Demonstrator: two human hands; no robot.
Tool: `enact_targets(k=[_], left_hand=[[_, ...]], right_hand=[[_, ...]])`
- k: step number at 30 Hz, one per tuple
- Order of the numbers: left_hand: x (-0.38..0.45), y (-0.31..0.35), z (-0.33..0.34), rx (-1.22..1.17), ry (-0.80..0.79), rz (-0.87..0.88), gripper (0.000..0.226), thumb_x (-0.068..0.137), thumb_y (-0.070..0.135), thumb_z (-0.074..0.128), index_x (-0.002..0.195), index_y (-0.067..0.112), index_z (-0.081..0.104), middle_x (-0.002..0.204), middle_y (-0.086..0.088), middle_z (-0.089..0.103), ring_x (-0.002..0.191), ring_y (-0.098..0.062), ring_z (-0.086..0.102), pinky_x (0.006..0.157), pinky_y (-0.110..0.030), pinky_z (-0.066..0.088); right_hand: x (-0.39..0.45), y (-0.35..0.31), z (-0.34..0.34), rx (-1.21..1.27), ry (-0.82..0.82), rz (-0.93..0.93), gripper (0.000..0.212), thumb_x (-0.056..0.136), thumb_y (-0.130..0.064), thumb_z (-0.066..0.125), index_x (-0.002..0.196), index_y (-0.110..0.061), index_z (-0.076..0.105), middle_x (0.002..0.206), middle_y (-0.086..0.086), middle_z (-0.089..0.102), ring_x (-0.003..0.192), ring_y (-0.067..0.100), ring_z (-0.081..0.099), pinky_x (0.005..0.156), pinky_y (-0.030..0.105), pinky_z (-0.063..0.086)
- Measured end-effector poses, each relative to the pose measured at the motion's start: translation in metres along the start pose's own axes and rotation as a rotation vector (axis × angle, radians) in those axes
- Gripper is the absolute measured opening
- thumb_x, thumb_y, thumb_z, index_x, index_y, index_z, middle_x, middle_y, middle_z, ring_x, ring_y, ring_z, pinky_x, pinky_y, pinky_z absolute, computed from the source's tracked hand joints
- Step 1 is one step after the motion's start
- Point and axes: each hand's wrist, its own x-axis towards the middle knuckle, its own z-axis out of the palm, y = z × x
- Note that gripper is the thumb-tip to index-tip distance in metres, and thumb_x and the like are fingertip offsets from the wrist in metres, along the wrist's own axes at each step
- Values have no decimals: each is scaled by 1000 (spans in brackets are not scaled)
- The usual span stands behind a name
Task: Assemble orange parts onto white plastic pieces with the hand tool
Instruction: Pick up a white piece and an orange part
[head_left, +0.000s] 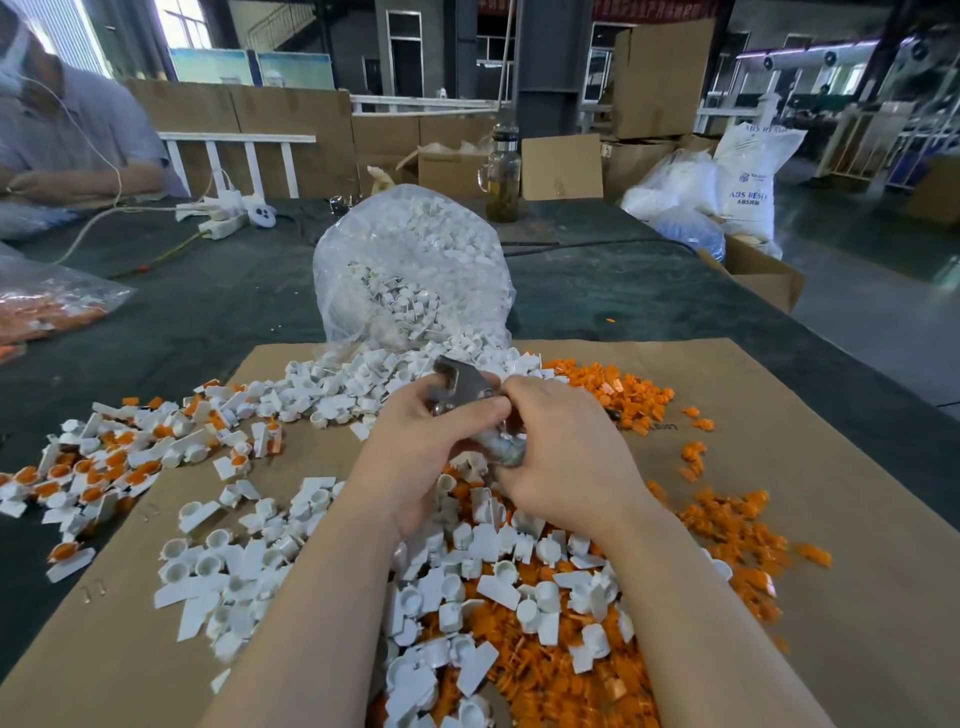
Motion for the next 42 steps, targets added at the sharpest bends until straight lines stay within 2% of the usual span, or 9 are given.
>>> enact_targets(k=[4,8,11,14,19,28,34,38,42], left_hand=[[1,2,-6,-82,86,-4,13,59,15,84,70,20,78,74,-7,73,65,-18,71,58,-25,56],[2,6,-6,-14,141,33,25,55,30,89,77,23,79,81,-1,76,71,-14,70,66,-27,57],[3,5,-8,417,159,111,41,59,60,83,88,33,72,88,18,74,79,0,68,72,-17,50],[5,4,-15,832,98,108,36,71,62,75,96,38,62,100,16,66,90,0,61,69,-17,44],[6,1,-25,1279,-54,-147,48,67,66,76,103,42,56,110,7,44,106,-18,50,101,-46,45],[8,-12,-16,1304,33,-13,55,74,46,82,121,32,57,121,3,38,96,-14,49,82,-25,43],[8,-9,-19,1396,80,-80,64,71,66,74,122,37,51,126,-3,43,116,-23,48,98,-38,46],[7,-7,-20,1445,-15,-180,76,66,74,71,127,38,43,117,1,41,112,-25,52,98,-42,46],[8,-10,-15,1310,-41,-85,63,74,53,78,126,36,48,116,3,49,95,-14,52,76,-27,44]], right_hand=[[-1,5,3,-130,-59,43,61,70,-40,63,127,-30,44,121,-9,52,116,15,42,106,34,24],[0,4,3,-105,-21,77,54,82,-32,61,133,-24,45,128,-2,55,123,20,42,113,38,23],[-1,6,2,-32,14,153,37,86,-24,56,122,-24,52,109,-3,62,100,19,53,85,36,47],[-2,15,3,15,60,280,11,90,-24,51,101,-27,55,78,-10,58,68,10,53,52,29,40],[1,29,5,12,24,480,11,95,-35,53,91,-25,55,80,-9,57,70,11,54,54,29,44],[1,43,-3,1,-144,688,13,86,-30,61,81,-18,57,73,0,58,64,15,56,48,25,37],[-2,43,-13,104,-353,671,20,77,-28,74,89,-14,66,86,8,68,72,19,64,64,34,55],[-2,40,-6,-5,-409,621,21,77,-30,74,91,-15,67,87,5,68,67,14,59,52,25,46],[0,36,6,-61,-323,577,12,81,-28,70,79,-18,64,68,-2,60,56,12,56,45,23,41]])
